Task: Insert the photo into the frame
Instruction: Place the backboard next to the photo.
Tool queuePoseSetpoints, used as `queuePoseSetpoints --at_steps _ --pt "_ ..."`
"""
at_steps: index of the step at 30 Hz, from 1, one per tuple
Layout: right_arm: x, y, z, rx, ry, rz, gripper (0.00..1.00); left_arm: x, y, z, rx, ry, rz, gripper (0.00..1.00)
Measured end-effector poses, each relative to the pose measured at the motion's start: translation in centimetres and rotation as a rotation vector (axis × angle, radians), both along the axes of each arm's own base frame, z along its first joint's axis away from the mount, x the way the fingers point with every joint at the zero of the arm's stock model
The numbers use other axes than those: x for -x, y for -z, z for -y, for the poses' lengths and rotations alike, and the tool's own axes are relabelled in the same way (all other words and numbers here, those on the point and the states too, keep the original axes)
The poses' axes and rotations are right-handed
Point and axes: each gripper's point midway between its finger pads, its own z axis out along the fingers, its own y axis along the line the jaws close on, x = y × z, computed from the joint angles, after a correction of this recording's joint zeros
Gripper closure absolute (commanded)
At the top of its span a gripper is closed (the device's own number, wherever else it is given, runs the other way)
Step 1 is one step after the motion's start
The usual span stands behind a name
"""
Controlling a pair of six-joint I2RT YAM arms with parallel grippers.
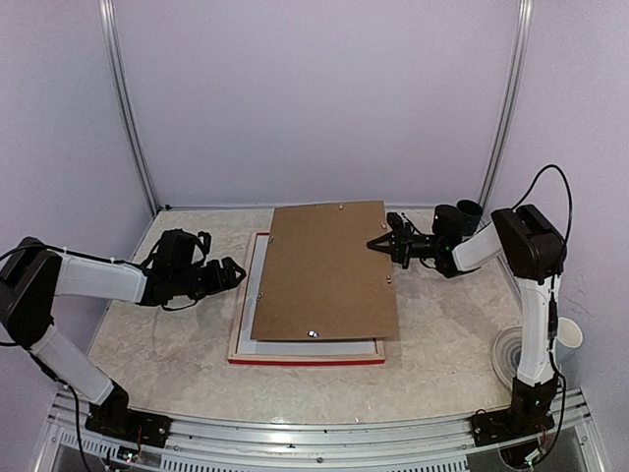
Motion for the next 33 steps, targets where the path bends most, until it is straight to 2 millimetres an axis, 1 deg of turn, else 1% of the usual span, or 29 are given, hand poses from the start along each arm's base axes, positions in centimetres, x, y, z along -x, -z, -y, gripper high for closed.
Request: queuePoseSetpoints --at_steps 2,6,11,16,22,33 --pt "0.0 0.3 -0.1 0.004 -0.004 -0.008 1.0 0.0 0.1 -0.2 0.005 -0.005 0.0 0.01" --pt "-0.1 0.9 -0.5 0.015 -0.012 -0.019 1.0 0.0 0.2 -0.5 0.029 -0.005 0.006 0.01" --pt "0.1 1.2 -1.3 0.024 -0.029 -0.017 1.0 0.0 0.5 -0.4 0.074 0.009 0.013 0.01" --pt "0.2 1.6 -1.6 0.031 -0.037 -0.016 1.0 0.0 1.1 0.2 0.107 0.037 0.017 0.01" --pt "0.0 2.5 -1.7 0.043 -0.038 -0.028 1.0 -0.1 1.3 1.0 0.137 0.072 0.029 0.01" --pt "-0.6 4.0 -1.8 0.058 -0.038 -0.044 1.0 0.1 0.9 2.1 0.168 0.118 0.05 0.01"
